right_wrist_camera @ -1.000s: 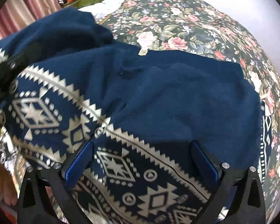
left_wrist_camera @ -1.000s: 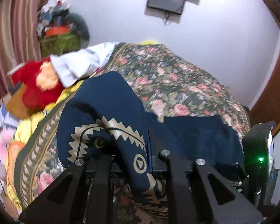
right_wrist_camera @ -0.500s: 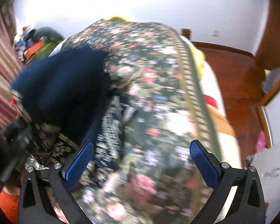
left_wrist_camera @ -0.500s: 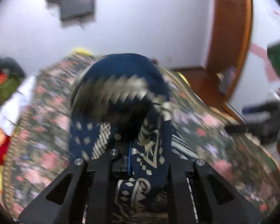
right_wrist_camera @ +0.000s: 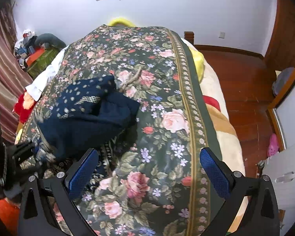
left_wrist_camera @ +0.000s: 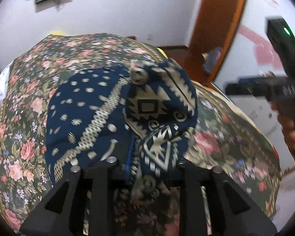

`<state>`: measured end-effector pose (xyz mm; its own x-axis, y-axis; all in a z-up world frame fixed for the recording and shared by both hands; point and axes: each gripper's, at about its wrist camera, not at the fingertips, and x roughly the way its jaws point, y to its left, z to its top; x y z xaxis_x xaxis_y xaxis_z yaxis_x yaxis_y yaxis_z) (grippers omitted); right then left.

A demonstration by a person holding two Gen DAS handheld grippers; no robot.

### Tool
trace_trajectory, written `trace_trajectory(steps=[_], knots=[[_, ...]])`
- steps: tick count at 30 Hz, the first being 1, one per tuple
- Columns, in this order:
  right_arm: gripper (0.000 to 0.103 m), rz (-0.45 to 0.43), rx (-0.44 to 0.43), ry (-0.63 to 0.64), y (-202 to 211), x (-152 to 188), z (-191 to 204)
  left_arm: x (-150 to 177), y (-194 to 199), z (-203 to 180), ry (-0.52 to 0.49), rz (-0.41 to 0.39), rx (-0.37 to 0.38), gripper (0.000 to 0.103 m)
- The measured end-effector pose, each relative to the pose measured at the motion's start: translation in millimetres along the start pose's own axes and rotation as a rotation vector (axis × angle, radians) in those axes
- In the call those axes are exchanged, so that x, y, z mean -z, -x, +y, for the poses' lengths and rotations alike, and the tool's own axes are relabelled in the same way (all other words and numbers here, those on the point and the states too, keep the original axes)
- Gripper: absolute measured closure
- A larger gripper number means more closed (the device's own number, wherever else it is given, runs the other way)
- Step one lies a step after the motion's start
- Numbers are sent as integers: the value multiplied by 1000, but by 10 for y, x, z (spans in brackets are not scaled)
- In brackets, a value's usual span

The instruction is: Fold large clothes

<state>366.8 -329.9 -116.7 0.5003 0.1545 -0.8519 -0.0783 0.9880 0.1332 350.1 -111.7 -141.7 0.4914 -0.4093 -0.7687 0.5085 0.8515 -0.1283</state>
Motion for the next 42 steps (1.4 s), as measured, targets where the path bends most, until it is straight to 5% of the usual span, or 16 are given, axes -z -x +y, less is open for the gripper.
trace_trajectory(steps=[2, 4, 7, 15, 20, 24, 27, 31, 42], knots=[[0, -7, -8, 4, 26, -23, 38, 7, 66, -35, 1, 11, 28, 53], [0, -15, -28, 4, 76, -54, 80, 10, 183, -40, 28, 8, 72, 44], [0, -29, -71, -3, 166, -119, 165, 15, 396, -8, 75, 10, 98, 42], [0, -52, -159, 53, 195, -341, 674, 45, 734, 494, 204, -4, -14, 41], [0, -21, -163, 94, -108, -452, 1023, 111, 655, 1002, 346, 7, -79, 41], [0, 68, -104, 65, -575, -424, 1010, 226, 359, 1240, 422, 82, -55, 41], [0, 151, -49, 25, -908, -252, 787, 339, 191, 1253, 434, 128, -18, 35], [0, 270, -96, -32, -1166, 71, 493, 460, 94, 1220, 419, 140, 10, 22], [0, 302, -161, -21, -972, 355, 251, 756, 121, 1086, 305, 212, -16, 18]])
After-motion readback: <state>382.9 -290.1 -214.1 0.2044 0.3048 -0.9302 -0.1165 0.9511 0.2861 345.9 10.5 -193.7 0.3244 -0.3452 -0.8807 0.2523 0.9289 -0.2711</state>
